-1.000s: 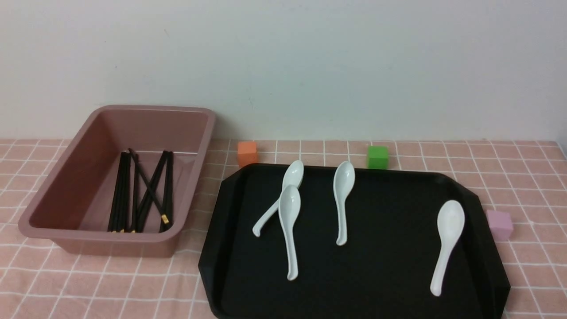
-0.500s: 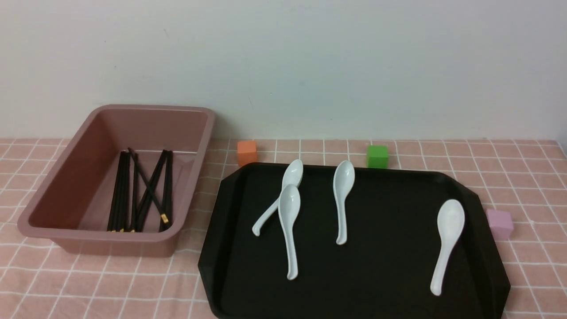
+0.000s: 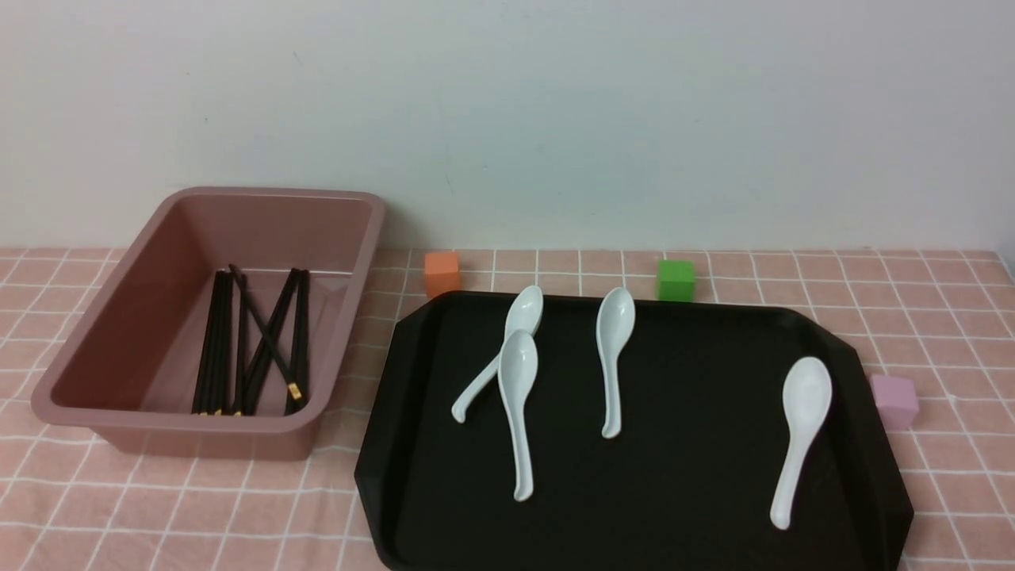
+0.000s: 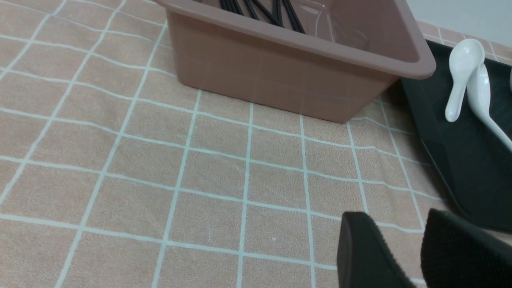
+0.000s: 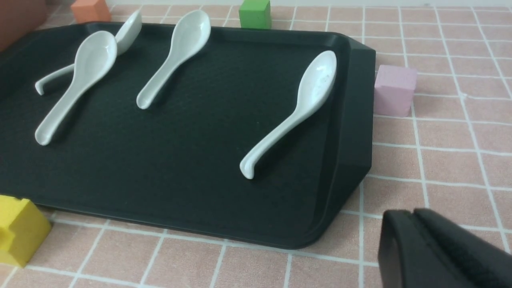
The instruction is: On pink tablecloth take chopsticks from black tray and put them in box.
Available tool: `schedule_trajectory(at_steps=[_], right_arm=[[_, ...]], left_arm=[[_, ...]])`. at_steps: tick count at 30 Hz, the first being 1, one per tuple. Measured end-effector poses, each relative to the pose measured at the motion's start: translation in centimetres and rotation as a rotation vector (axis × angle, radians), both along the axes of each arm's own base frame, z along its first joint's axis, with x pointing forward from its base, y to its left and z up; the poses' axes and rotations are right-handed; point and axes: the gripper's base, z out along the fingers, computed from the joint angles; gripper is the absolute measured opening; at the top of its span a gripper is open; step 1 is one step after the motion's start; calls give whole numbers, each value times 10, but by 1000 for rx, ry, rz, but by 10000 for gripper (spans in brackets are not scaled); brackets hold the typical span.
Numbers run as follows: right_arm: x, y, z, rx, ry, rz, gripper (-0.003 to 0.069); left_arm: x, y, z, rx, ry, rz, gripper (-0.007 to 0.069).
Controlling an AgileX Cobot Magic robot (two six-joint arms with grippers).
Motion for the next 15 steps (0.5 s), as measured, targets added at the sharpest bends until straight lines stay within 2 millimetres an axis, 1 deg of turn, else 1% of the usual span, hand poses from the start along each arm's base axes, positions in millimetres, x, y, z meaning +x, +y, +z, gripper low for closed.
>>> schedule_trajectory(at_steps=[15], right_arm=[[0,0,0,0,0,0,55]], left_arm=[[0,0,0,0,0,0,239]])
